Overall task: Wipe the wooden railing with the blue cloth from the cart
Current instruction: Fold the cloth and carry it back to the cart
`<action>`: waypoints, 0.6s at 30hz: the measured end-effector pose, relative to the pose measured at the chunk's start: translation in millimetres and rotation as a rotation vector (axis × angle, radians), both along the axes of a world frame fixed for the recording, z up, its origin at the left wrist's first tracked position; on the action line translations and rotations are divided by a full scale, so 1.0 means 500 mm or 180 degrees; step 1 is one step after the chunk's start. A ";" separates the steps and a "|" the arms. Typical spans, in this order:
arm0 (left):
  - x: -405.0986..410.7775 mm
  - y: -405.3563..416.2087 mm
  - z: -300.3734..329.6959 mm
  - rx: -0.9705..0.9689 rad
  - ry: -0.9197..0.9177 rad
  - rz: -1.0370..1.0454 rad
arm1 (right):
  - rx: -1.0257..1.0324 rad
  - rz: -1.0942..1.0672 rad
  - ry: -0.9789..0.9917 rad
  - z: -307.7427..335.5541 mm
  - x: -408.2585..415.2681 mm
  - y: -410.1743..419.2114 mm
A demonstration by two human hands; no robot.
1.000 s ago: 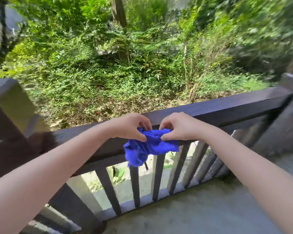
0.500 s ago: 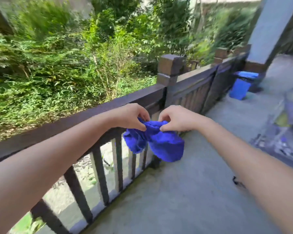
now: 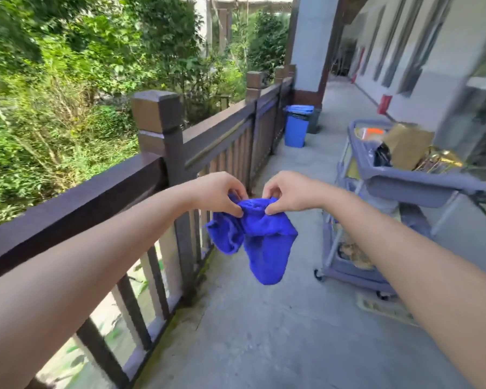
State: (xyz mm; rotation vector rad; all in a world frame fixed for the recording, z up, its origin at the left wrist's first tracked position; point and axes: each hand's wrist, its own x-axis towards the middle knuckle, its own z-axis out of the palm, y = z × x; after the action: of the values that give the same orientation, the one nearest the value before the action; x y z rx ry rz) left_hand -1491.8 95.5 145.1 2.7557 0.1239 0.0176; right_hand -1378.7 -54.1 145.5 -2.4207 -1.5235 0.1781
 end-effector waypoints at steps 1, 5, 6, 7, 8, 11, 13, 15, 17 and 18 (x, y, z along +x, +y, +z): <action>0.037 0.012 0.006 0.0015 0.0013 -0.0110 | 0.0019 -0.0082 -0.0029 0.004 0.030 0.008; 0.190 0.058 0.037 0.0082 0.0115 -0.0443 | 0.0031 -0.0404 0.0102 0.025 0.149 0.039; 0.228 0.067 0.042 0.0098 0.0139 -0.0522 | 0.0036 -0.0486 0.0164 0.029 0.179 0.044; 0.266 0.076 0.047 0.0106 0.0152 -0.0601 | 0.0038 -0.0568 0.0196 0.032 0.210 0.050; 0.303 0.084 0.049 0.0101 0.0164 -0.0674 | 0.0029 -0.0651 0.0208 0.033 0.240 0.056; 0.413 0.100 0.052 0.0070 0.0199 -0.0858 | 0.0011 -0.0829 0.0346 0.033 0.330 0.068; 0.489 0.107 0.047 0.0058 0.0225 -0.0957 | 0.0013 -0.0922 0.0395 0.029 0.395 0.072; 0.568 0.114 0.039 0.0036 0.0262 -0.1028 | -0.0002 -0.1010 0.0405 0.021 0.466 0.072; 0.651 0.120 0.029 -0.0025 0.0321 -0.1087 | -0.0010 -0.1132 0.0458 0.009 0.544 0.071; 0.693 0.122 0.023 -0.0060 0.0338 -0.1103 | -0.0010 -0.1166 0.0465 0.003 0.585 0.071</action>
State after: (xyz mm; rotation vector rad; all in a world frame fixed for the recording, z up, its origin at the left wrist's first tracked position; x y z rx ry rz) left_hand -1145.1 156.7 156.7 2.7205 -0.3239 -0.2209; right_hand -1086.4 -18.8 147.1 -2.5732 -0.9988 0.2735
